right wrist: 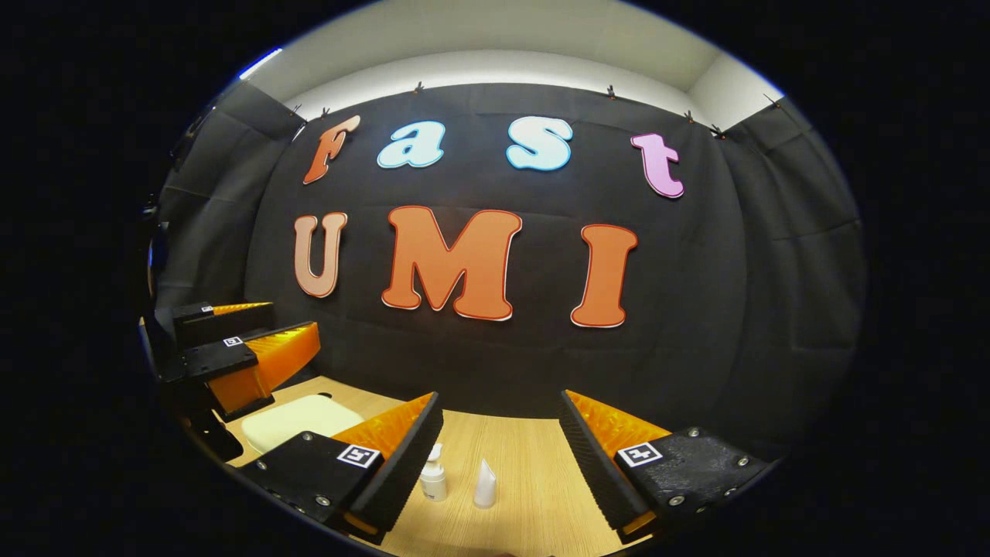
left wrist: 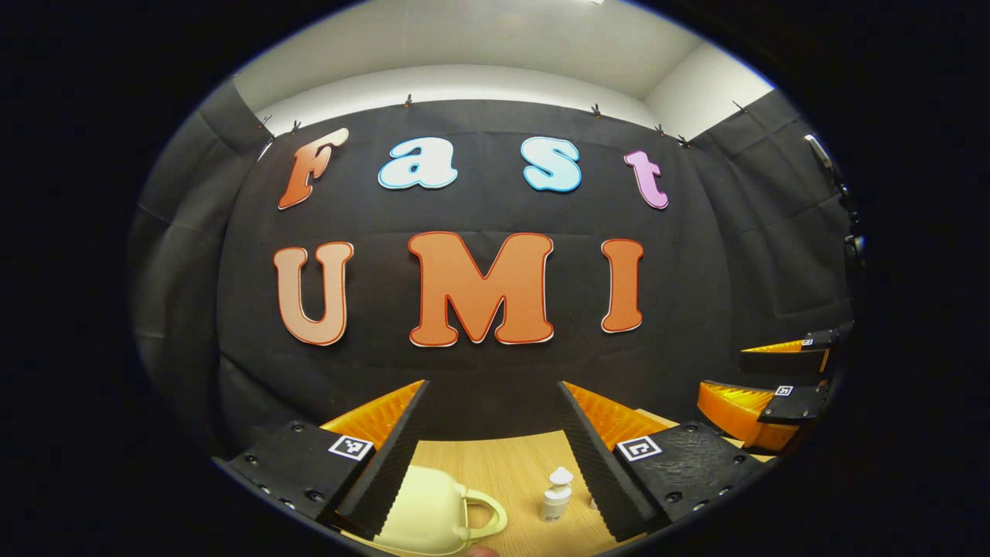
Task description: First open the suitcase, pack the skin care products into it, and then close the suitcase.
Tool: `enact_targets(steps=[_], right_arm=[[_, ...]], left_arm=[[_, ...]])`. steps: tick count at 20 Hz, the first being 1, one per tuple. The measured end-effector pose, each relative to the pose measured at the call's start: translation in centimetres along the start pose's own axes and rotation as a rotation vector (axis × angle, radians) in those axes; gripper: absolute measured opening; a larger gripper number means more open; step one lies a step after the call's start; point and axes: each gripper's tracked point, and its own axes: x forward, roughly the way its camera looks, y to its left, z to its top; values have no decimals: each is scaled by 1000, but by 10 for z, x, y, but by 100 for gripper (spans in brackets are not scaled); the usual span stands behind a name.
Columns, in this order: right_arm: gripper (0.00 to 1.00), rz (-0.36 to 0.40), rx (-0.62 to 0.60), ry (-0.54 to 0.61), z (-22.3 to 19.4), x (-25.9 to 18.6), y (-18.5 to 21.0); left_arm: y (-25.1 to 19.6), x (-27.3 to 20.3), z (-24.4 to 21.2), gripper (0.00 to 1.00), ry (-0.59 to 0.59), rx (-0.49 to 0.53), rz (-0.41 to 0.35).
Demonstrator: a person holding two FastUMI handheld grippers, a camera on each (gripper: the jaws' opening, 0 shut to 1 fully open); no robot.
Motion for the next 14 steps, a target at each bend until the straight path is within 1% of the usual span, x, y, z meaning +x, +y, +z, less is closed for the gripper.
enact_targets(steps=[8,14], right_arm=[[96,10,2,-8,3,7,3],[96,-6,-8,-11,2,8,-8]], left_arm=[[2,6,-10,98,21,28,-2],[4,8,-37,99,77,73,-8]])
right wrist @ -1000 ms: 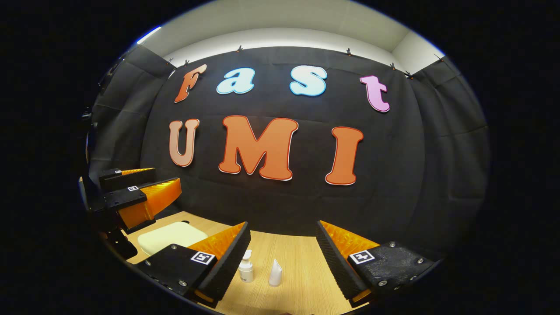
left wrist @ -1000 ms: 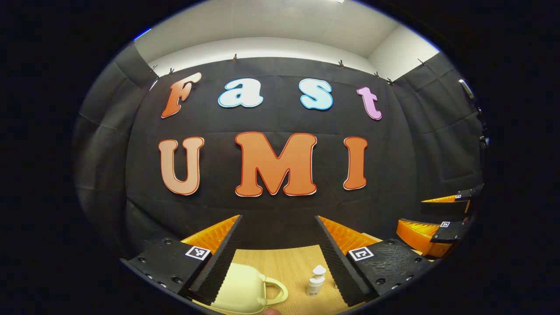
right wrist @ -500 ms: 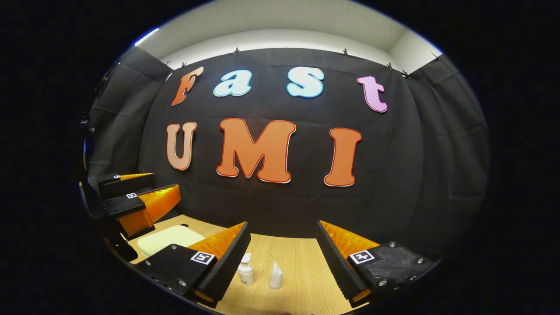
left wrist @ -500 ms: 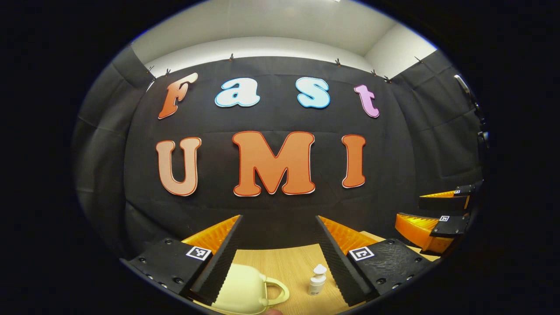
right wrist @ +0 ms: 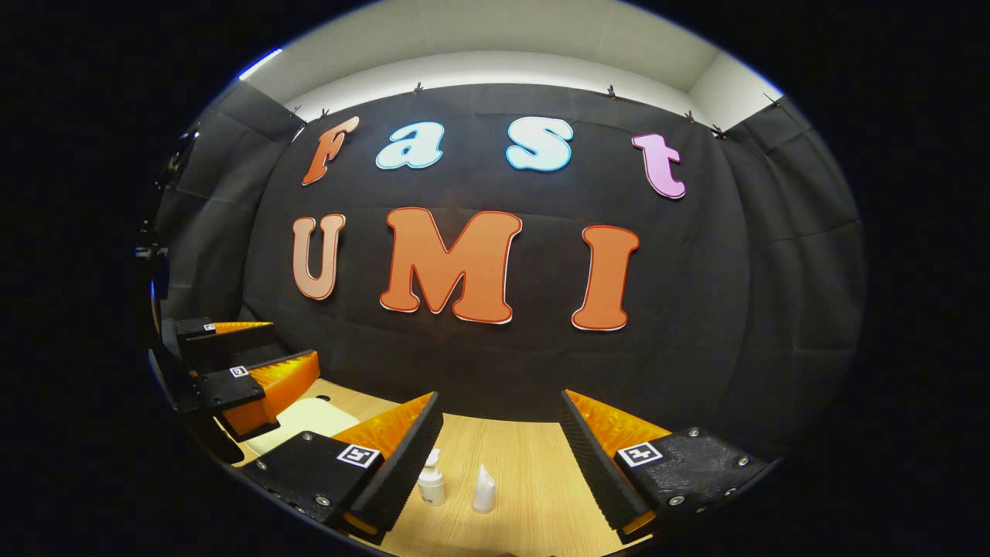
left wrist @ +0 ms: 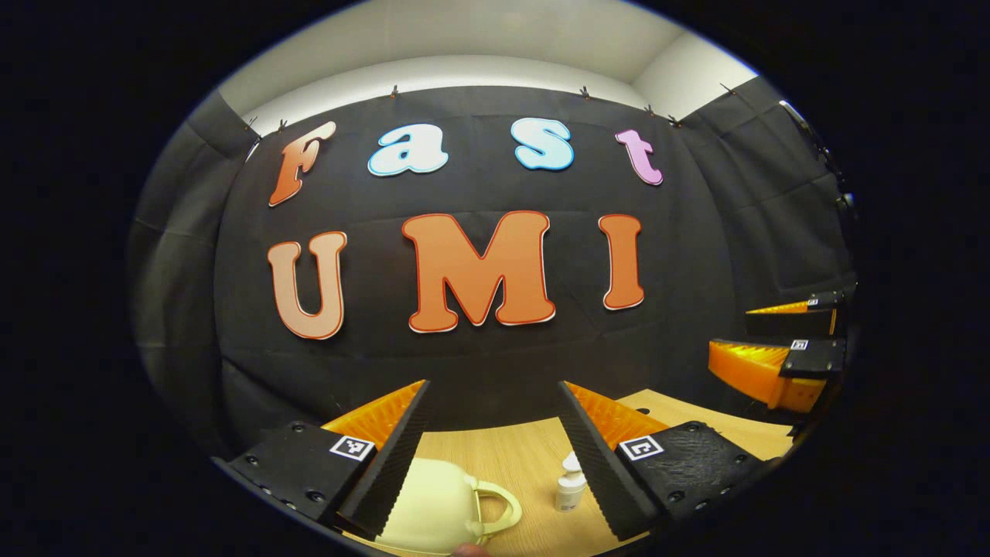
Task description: First open the suitcase, pack the skin care products into it, and then close the suitcase.
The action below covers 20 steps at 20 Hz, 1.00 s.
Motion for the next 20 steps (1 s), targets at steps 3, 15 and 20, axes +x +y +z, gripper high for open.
enact_targets(steps=[3,15,20], right_arm=[[96,-6,-3,-3,1,2,-9],[96,94,11,-17,1,9,-47],[96,42,5,13,-15,15,-67]], left_arm=[[1,2,-18,100,42,38,1],[-23,2,-117,99,248,283,-14],[-29,12,-175,99,344,435,-66]])
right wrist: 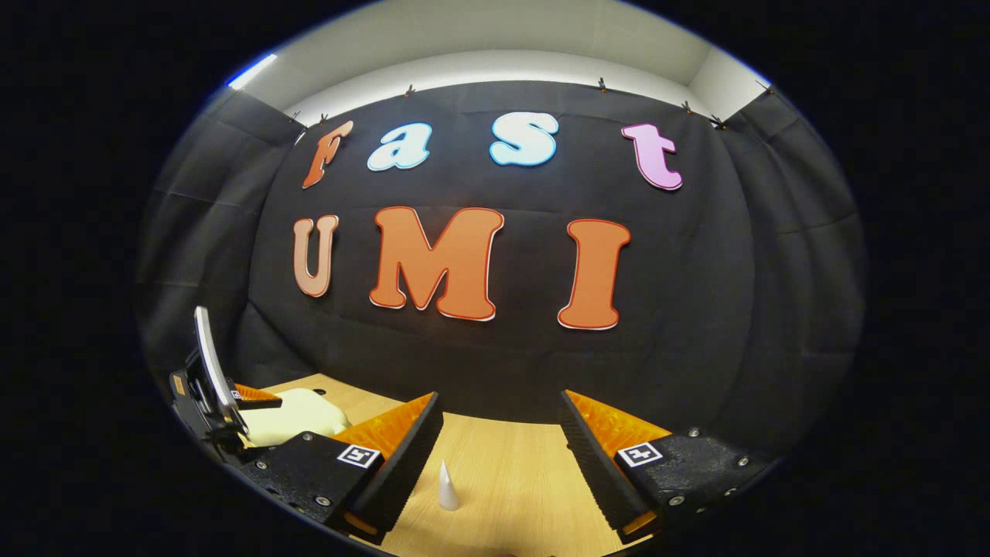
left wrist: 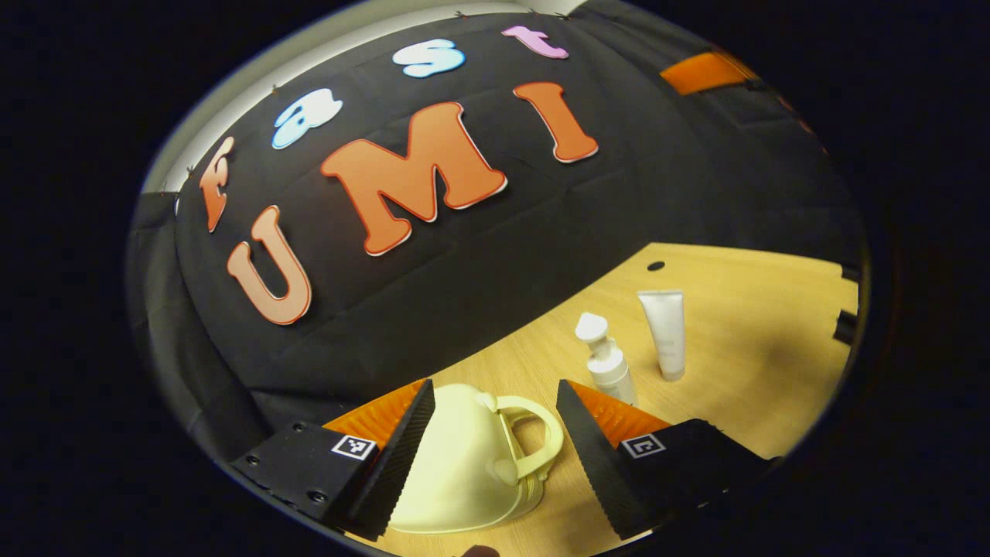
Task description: First open the suitcase, pack the skin care products into it, and then close the suitcase.
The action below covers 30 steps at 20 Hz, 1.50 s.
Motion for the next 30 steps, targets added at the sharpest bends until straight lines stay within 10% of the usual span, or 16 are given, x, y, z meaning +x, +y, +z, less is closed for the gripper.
enact_targets(steps=[19,22,25,30], right_arm=[[96,-120,-42,34,-6,20,-8],[96,-118,-45,32,-8,20,-6],[96,-108,-50,33,-8,21,-4],[96,-88,-45,24,-7,21,-7]], left_arm=[[-36,72,-103,97,216,417,-107],[-43,81,-106,85,228,447,-115],[-52,73,-106,25,246,490,-122],[-43,74,-78,5,200,428,-60]])
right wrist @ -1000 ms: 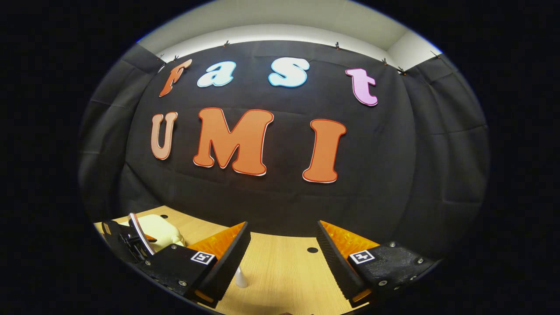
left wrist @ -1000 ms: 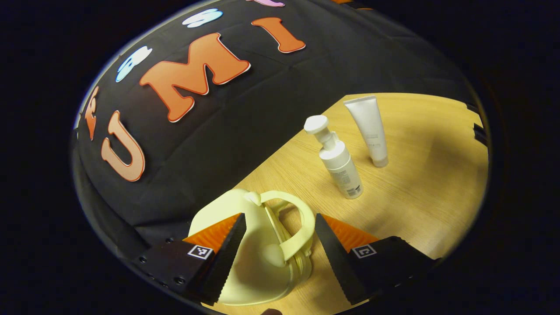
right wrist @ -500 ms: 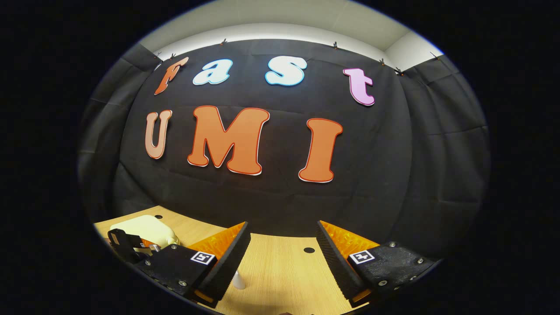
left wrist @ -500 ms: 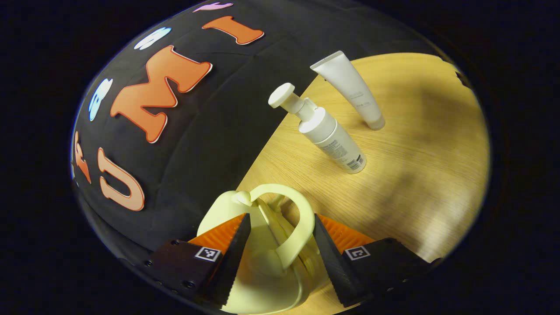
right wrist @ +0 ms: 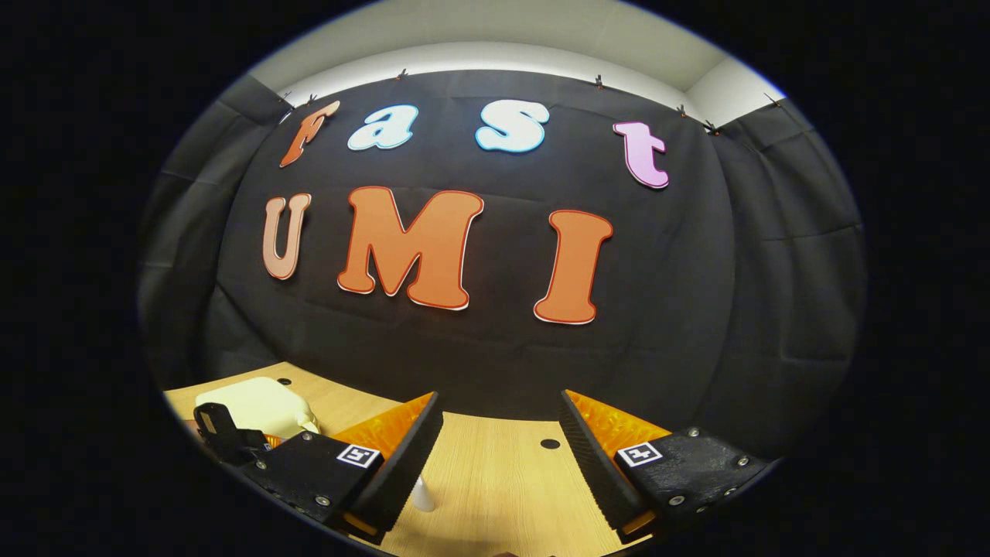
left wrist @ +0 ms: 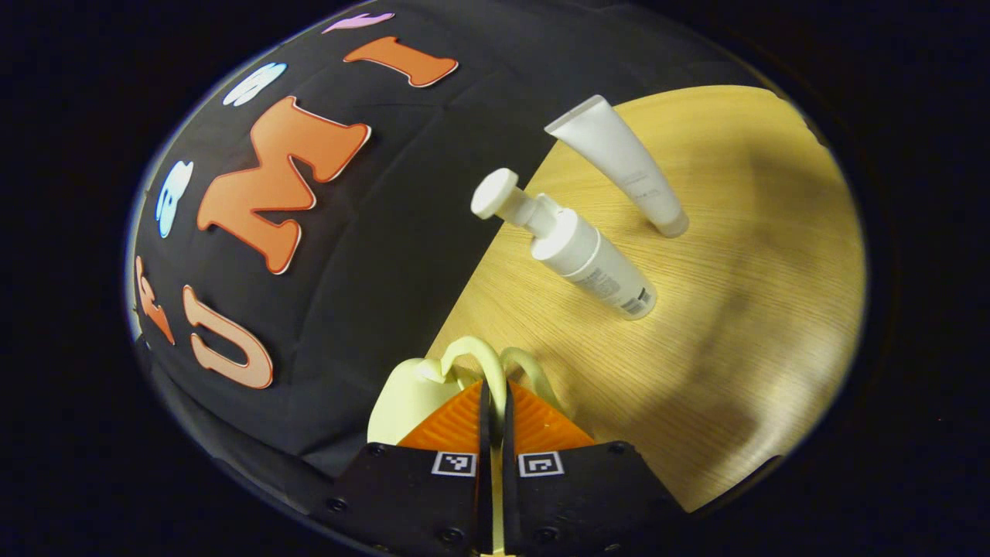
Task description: First open the suitcase, pack the skin care products into it, and then close the suitcase.
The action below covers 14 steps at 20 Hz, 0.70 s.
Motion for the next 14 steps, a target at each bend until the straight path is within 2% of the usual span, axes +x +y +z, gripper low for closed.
enact_targets(steps=[3,9,12,14], right_arm=[[96,19,12,0,-2,-2,-2],[96,82,29,-5,-4,-4,-1],[96,128,40,3,-7,-2,5],[96,132,29,9,-9,0,6]], left_arm=[[23,-3,5,6,8,-151,14],[80,-17,20,6,17,-437,94],[104,-17,18,5,21,-544,140],[114,-19,16,5,16,-600,163]])
